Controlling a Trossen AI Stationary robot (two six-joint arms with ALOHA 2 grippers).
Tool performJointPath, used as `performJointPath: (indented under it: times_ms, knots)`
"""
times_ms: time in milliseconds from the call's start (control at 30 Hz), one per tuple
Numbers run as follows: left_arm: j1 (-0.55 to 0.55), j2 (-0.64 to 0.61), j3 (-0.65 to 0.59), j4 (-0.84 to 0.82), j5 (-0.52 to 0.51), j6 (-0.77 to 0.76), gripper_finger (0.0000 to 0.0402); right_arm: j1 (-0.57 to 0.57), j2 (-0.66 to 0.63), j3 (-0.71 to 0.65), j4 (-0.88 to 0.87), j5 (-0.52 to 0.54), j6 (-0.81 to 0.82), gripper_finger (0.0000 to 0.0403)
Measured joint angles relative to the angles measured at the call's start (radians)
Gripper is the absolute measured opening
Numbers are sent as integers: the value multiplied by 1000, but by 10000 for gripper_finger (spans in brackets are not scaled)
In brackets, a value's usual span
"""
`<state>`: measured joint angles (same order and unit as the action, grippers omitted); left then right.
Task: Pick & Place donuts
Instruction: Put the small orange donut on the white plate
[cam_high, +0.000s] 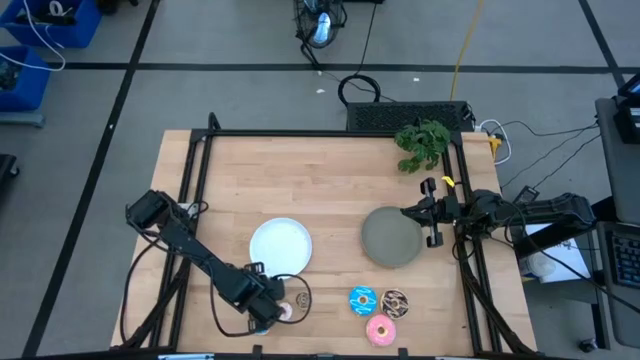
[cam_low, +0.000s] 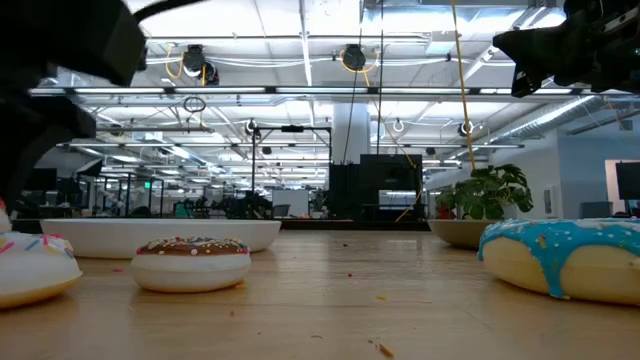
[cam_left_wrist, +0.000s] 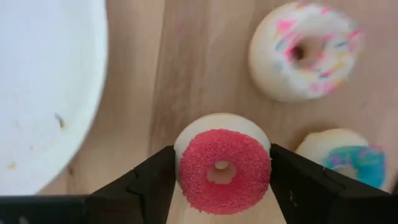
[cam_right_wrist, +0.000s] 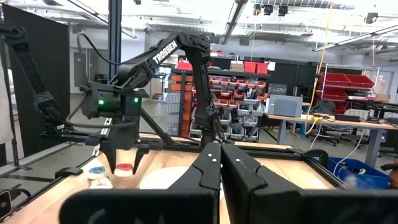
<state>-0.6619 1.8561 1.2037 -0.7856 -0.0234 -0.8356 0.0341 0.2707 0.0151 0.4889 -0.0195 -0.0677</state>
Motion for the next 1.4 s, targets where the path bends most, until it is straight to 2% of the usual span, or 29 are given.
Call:
performJointPath:
  times_ms: [133,300,667,933,1033,1400]
  knots:
    - [7,0,55,-62,-4,35,241,0,0,0,0,0,-4,0]
    - [7,-2,180,-193,4,106,241,0,0,0,0,0,-4,0]
    - [15,-3,561,-541,-3,258,241,0,0,0,8,0,-4,0]
    - [50,-6,790,-773,-61,255,241,0,0,0,8,-2,-4,0]
    - [67,-10,828,-786,-74,260,241,0,0,0,8,-3,-4,0]
    - [108,-46,831,-786,-92,300,241,0,0,0,8,-4,-4,0]
